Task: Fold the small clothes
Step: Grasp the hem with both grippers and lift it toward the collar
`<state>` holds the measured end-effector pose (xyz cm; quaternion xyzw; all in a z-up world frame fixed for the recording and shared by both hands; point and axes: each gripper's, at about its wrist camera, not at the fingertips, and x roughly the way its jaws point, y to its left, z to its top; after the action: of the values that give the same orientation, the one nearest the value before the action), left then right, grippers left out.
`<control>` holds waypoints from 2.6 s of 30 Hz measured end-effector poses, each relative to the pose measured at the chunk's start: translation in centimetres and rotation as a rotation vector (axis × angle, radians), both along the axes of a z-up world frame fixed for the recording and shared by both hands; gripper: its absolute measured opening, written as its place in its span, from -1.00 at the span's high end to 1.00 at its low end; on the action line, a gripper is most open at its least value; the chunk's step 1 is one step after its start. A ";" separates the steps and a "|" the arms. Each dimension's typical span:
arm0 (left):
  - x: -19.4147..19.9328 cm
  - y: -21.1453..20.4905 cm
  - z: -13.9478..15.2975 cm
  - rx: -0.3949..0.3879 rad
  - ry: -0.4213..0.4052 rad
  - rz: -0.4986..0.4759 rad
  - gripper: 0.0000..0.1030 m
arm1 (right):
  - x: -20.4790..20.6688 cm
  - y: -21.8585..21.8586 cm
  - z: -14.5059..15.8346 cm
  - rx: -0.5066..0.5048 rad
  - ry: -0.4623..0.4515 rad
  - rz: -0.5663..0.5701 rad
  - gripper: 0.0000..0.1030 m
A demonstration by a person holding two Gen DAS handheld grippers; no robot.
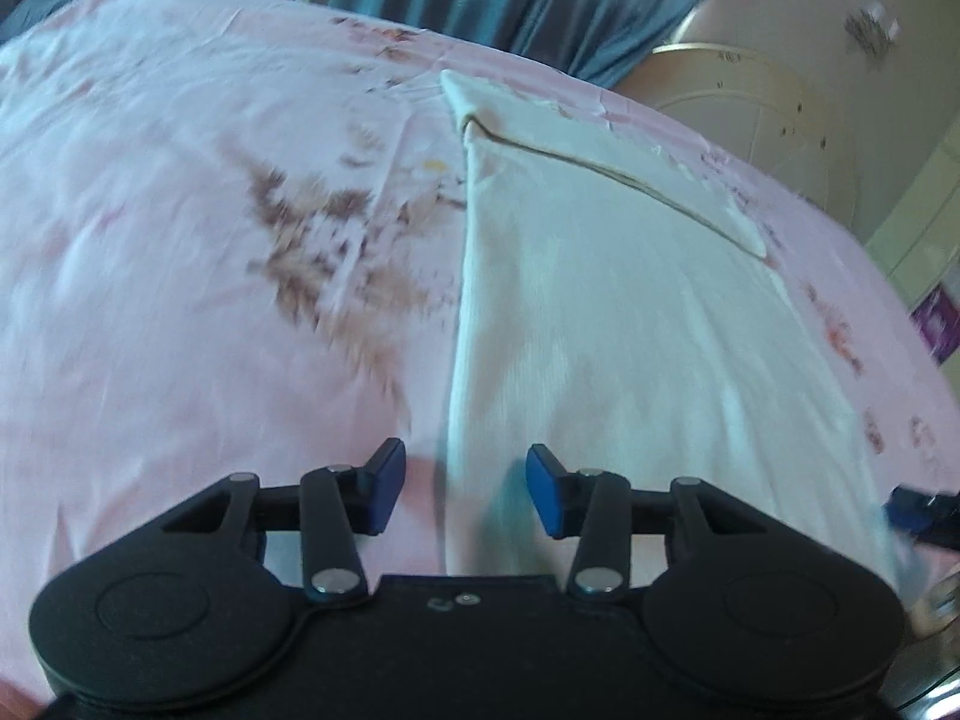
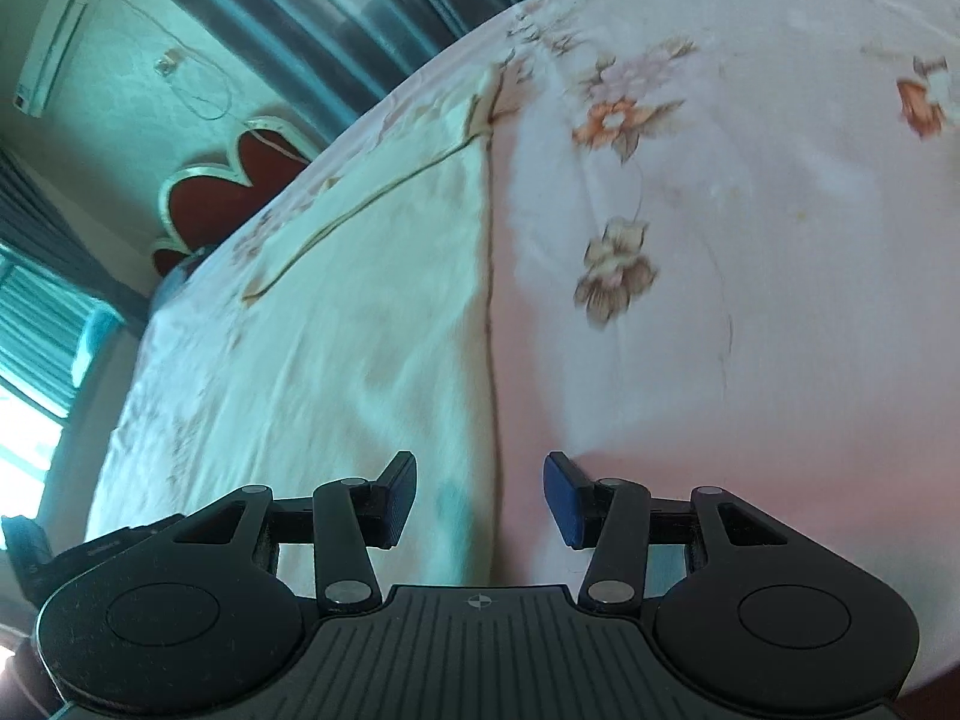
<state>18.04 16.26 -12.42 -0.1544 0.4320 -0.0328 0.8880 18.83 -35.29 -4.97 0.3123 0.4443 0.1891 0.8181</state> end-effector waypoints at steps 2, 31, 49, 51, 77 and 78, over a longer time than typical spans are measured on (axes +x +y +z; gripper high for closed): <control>-0.9 0.3 -0.1 -0.043 0.006 0.000 0.18 | -0.9 0.3 -0.1 0.019 0.002 0.017 0.07; -2.5 0.7 -1.2 -0.313 -0.018 0.011 0.91 | -1.0 0.3 0.9 0.115 -0.056 0.013 0.93; 20.3 0.8 6.6 -0.363 -0.228 0.008 0.91 | 22.9 1.9 8.4 0.049 -0.181 -0.104 0.93; 23.7 1.1 5.8 -0.356 -0.203 0.002 0.91 | 26.3 2.3 7.6 0.050 -0.156 -0.118 0.93; 39.4 1.0 -0.5 -0.087 -0.076 -0.232 0.25 | 41.4 5.7 -0.6 -0.240 -0.103 -0.044 -0.02; 39.7 0.7 -1.0 -0.062 -0.056 -0.240 0.36 | 41.6 6.4 -1.0 -0.271 -0.097 -0.020 -0.02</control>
<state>57.73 16.95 -13.37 -0.1278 0.4212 -0.1564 0.8842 60.44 -28.90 -6.00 0.1938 0.4227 0.1338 0.8751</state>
